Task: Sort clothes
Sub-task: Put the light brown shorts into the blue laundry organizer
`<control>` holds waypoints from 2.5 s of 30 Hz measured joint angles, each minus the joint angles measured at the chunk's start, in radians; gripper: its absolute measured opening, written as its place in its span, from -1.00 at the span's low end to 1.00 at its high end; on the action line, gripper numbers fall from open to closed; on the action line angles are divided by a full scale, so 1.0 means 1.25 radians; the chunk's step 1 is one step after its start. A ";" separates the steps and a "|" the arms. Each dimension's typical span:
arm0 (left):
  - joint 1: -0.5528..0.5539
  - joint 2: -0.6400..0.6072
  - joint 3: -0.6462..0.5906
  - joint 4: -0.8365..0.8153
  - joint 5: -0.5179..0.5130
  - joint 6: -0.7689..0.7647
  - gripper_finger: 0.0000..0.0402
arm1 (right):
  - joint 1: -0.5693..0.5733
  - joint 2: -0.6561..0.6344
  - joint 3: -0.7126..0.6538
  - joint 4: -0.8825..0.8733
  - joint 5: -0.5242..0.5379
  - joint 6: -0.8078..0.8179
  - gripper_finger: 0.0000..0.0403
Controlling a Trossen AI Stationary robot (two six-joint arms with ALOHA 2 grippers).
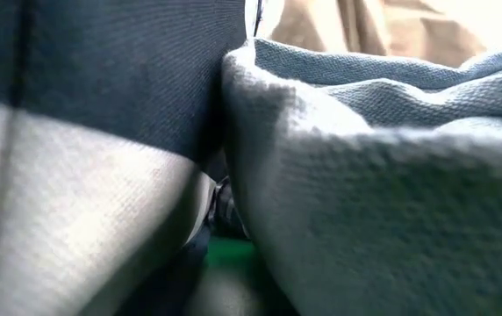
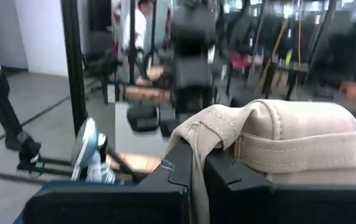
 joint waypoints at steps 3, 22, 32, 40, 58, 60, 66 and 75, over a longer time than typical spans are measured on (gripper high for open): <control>0.005 0.000 0.000 0.007 -0.001 0.046 -0.34 | 0.000 0.003 0.032 0.009 -0.039 -0.024 -0.96; 0.082 0.072 -0.013 0.297 0.525 -0.080 -0.34 | 0.000 -0.008 0.249 0.013 -0.501 -0.059 -0.96; 0.075 0.208 -0.014 0.379 0.698 -0.086 -0.34 | 0.000 -0.007 0.278 0.106 -0.518 -0.069 -0.96; 0.095 0.230 -0.024 0.481 0.700 -0.045 -0.34 | 0.000 -0.026 0.278 0.140 -0.520 -0.077 -0.96; 0.142 0.277 -0.372 1.323 0.856 -0.723 -0.32 | 0.000 -0.058 0.278 0.171 -0.565 -0.096 -0.96; 0.146 0.297 -0.401 1.407 0.803 -0.792 -0.29 | -0.001 -0.057 0.278 0.170 -0.585 -0.095 -0.96; 0.144 0.340 -0.428 1.518 0.718 -0.826 -0.10 | 0.000 -0.047 0.277 0.170 -0.602 -0.067 -0.96; 0.149 0.350 -0.427 1.530 0.681 -0.733 0.23 | -0.001 -0.031 0.277 0.174 -0.600 -0.059 -0.96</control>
